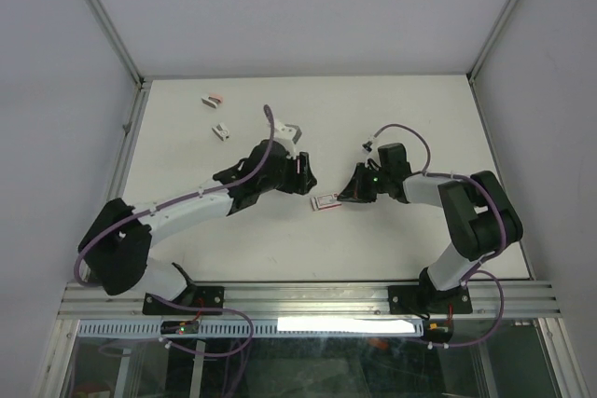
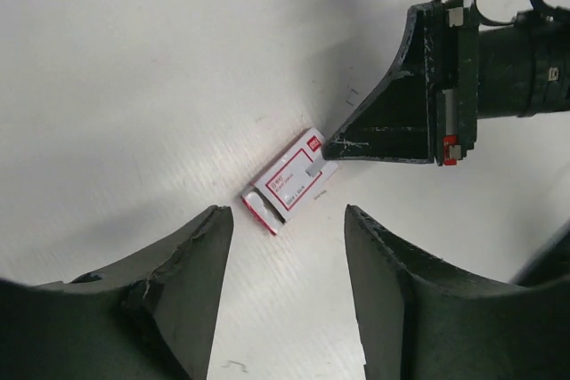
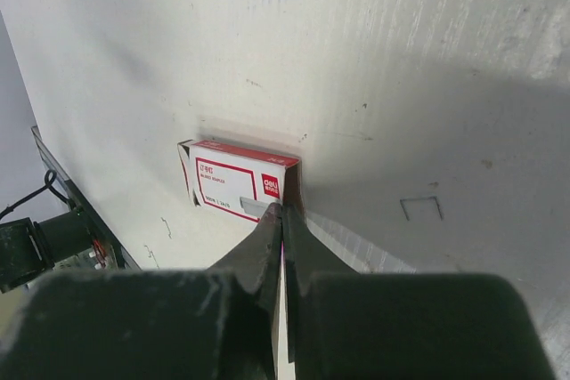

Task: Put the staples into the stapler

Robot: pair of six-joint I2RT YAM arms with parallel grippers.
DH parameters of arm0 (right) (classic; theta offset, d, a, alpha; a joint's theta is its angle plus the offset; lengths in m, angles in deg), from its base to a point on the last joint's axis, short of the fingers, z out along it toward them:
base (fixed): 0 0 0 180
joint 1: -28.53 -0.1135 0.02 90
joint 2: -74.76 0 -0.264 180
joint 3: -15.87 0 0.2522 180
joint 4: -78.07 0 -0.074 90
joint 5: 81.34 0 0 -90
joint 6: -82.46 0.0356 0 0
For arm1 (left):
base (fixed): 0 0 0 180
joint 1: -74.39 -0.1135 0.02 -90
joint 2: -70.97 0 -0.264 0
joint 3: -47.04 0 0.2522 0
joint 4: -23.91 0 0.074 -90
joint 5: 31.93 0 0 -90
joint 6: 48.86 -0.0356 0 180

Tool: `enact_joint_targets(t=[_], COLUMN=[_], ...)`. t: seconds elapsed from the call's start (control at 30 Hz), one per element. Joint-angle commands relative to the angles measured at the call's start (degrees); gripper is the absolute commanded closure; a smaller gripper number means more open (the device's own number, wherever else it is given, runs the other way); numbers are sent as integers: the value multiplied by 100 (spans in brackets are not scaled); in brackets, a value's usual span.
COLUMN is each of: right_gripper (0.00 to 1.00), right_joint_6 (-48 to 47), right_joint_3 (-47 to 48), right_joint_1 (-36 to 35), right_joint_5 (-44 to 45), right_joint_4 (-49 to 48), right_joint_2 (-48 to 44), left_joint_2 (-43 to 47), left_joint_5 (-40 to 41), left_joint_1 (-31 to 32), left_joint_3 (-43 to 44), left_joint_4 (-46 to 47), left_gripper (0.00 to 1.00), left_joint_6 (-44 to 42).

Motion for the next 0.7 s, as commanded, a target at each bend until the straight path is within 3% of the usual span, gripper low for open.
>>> enact_joint_targets(t=[0.0, 0.17, 0.67], right_gripper=[100, 100, 100], right_joint_6=[25, 61, 6], right_joint_3=[-6, -14, 30], right_joint_1=[33, 30, 33], right_joint_5=[213, 215, 186], right_joint_4=[-193, -199, -94], right_joint_2=[-198, -213, -214], left_joint_2=[550, 301, -764], left_joint_5=[99, -410, -981], left_joint_1=[-110, -224, -479], left_joint_3=[-1203, -1571, -1338], left_joint_4=[1260, 1855, 2372], left_gripper=[48, 62, 72], left_joint_6=[2624, 3199, 3366])
